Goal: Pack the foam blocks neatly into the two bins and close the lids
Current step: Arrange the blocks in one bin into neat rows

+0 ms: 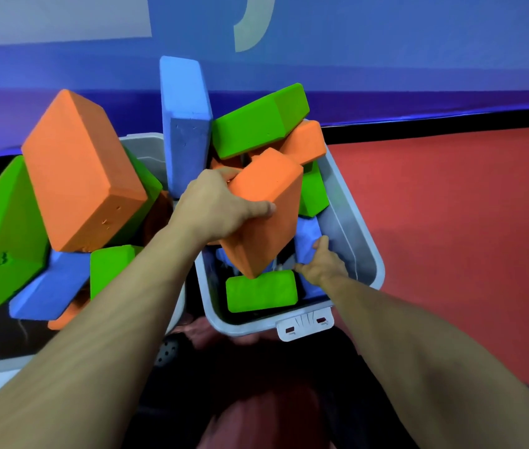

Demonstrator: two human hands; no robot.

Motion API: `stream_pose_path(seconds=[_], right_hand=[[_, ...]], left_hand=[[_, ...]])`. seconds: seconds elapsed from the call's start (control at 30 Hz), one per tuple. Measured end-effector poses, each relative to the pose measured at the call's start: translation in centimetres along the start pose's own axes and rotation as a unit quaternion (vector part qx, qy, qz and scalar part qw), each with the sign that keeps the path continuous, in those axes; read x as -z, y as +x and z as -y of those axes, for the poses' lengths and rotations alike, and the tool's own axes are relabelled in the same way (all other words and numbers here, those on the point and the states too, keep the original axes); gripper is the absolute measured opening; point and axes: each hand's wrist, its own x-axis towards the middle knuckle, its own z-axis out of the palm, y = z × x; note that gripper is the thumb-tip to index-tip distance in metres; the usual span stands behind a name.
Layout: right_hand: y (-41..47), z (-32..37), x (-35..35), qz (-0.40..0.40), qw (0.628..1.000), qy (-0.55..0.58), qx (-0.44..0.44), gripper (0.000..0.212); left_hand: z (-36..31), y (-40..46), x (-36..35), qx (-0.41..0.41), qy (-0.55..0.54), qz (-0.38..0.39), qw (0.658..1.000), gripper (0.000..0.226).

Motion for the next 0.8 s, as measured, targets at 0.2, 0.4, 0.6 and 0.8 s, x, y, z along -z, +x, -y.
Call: stream_pose_path(seconds=[0.2,0.4,0.6,0.8], right_hand=[[-0.2,0.1,3.7,-0.035,0.999,-0.002,0.018,0.061],[0.0,1.4,8.5,-0.033,0.999,-0.028,0.005,0.074],[0.3,1.0,9.6,-0.006,0.998,-0.051,-0.019,0.096],[0.6,-0.2,6.3,0.036,0.998,0.010,-0.052,0.091]], left_hand=[[-0.3,-0.5,0.4,-0.021,0.021,0.010,1.000,0.081],[-0.5,-1.0,-0.1,-0.034,0.055,0.003,0.998,0.094],[-0.1,-1.5,-0.6,-0.059,0.066,-0.005,0.996,0.093],[0.2,-1.4,-0.5,-0.086,0.034,-0.001,0.996,0.089]])
